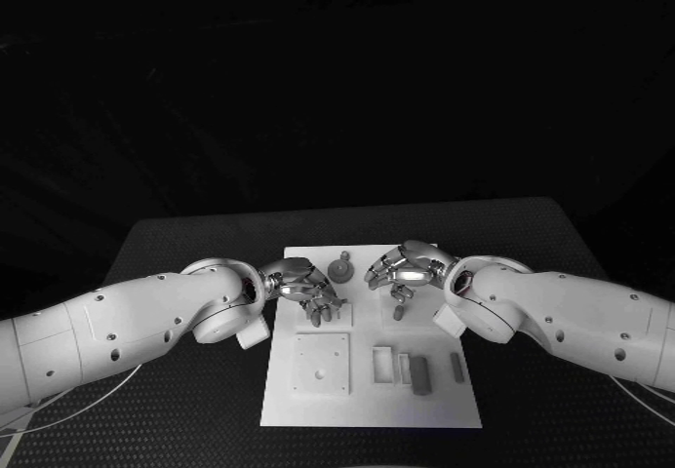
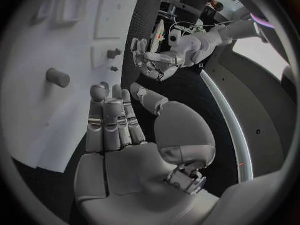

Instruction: Assemble the parts on the task board

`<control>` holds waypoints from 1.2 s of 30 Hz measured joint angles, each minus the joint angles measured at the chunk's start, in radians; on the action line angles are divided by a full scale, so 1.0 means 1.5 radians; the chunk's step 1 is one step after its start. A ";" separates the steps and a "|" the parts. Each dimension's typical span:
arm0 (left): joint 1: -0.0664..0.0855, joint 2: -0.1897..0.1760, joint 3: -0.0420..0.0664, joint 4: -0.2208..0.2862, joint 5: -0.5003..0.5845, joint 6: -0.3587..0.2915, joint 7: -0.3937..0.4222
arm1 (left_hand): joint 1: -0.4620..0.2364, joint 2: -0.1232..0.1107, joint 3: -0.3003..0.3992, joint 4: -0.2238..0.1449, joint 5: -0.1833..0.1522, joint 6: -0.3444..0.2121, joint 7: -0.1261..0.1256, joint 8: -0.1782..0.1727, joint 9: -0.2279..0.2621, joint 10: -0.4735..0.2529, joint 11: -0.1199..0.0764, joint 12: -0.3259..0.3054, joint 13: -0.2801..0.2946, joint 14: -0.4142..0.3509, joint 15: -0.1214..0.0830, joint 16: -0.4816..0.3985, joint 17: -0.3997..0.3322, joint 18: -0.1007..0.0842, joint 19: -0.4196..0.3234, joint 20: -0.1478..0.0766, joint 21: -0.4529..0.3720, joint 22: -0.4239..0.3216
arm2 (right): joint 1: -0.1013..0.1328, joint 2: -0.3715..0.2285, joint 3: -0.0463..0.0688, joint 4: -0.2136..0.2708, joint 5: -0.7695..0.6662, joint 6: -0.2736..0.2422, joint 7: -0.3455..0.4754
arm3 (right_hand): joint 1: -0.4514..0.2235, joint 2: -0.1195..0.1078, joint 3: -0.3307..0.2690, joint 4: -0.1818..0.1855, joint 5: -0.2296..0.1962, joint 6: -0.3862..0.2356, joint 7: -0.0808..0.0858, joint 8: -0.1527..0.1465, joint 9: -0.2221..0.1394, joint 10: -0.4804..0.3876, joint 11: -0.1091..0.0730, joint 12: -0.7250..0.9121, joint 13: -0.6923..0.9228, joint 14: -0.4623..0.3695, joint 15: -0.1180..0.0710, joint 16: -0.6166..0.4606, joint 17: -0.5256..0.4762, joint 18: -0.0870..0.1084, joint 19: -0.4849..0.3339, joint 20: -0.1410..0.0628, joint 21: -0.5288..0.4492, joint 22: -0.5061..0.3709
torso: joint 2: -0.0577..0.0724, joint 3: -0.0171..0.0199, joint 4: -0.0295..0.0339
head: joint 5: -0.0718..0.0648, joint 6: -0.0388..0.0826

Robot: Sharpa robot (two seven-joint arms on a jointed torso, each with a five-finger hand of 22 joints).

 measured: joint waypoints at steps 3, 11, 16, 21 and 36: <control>0.000 -0.005 0.000 0.007 -0.011 -0.002 0.007 | 0.000 0.000 0.000 0.000 0.000 0.000 0.000 0.000 0.000 0.000 0.000 0.000 0.000 0.000 0.000 0.000 0.000 0.000 0.000 0.000 0.000 0.000 | 0.000 0.000 0.000 0.002 0.039 0.022 -0.015 | -0.004 0.004 -0.001 0.005 0.000 0.000 0.000 0.002 -0.001 0.005 0.000 -0.005 -0.008 0.002 0.001 0.000 0.000 0.000 0.003 -0.001 0.000 -0.001 | 0.000 0.0000 0.0001 | -0.001 0.001; 0.000 -0.005 0.000 0.021 -0.045 -0.008 0.022 | 0.003 -0.003 0.003 -0.001 0.001 0.000 0.000 0.003 0.000 0.000 0.000 0.000 0.001 0.000 0.000 0.000 0.001 0.000 0.000 0.000 0.000 0.001 | 0.000 0.003 -0.002 0.006 0.142 0.050 -0.048 | -0.009 0.000 -0.003 0.007 0.000 0.000 0.000 0.004 -0.003 0.021 -0.002 -0.013 -0.020 0.007 -0.002 0.000 0.000 -0.005 0.012 -0.005 0.000 -0.001 | 0.000 -0.0006 0.0003 | -0.004 0.003; 0.000 -0.006 0.000 0.028 -0.071 -0.016 0.028 | 0.002 -0.003 0.004 0.000 0.000 0.000 0.000 0.003 0.000 0.000 0.000 0.000 0.001 0.002 0.002 0.000 0.002 0.000 0.000 0.000 0.000 0.001 | 0.000 0.005 -0.006 0.007 0.197 0.056 -0.065 | -0.012 -0.004 -0.003 0.007 0.000 0.000 0.000 0.006 -0.004 0.025 -0.004 -0.016 -0.023 0.007 -0.002 0.000 0.000 -0.005 0.012 -0.005 0.000 -0.001 | 0.000 -0.0011 0.0003 | -0.006 0.004; 0.000 -0.006 0.000 0.031 -0.094 -0.028 0.033 | 0.006 -0.006 0.004 0.000 0.000 0.000 0.000 0.003 0.000 0.000 0.000 0.000 0.001 0.005 0.000 0.000 0.003 0.000 0.000 0.000 0.000 0.001 | 0.000 0.005 -0.011 0.012 0.239 0.065 -0.082 | -0.015 -0.007 -0.005 0.012 0.000 0.000 0.000 0.006 -0.005 0.031 -0.003 -0.019 -0.027 0.008 -0.003 0.000 0.000 -0.006 0.014 -0.005 0.000 0.000 | 0.001 -0.0011 0.0004 | -0.007 0.004; 0.000 -0.004 0.000 0.035 -0.124 -0.051 0.038 | 0.003 -0.011 0.006 0.002 0.000 0.000 0.000 0.005 0.009 0.005 0.000 0.003 0.002 0.005 0.000 0.000 0.005 0.000 0.002 -0.002 0.002 0.002 | 0.000 0.004 -0.015 0.028 0.328 0.090 -0.106 | -0.020 -0.012 -0.005 0.019 0.000 0.002 -0.002 0.013 -0.006 0.042 -0.006 -0.019 -0.031 0.011 -0.004 0.000 0.000 -0.006 0.016 -0.005 0.000 0.002 | 0.000 0.0002 0.0001 | -0.006 0.004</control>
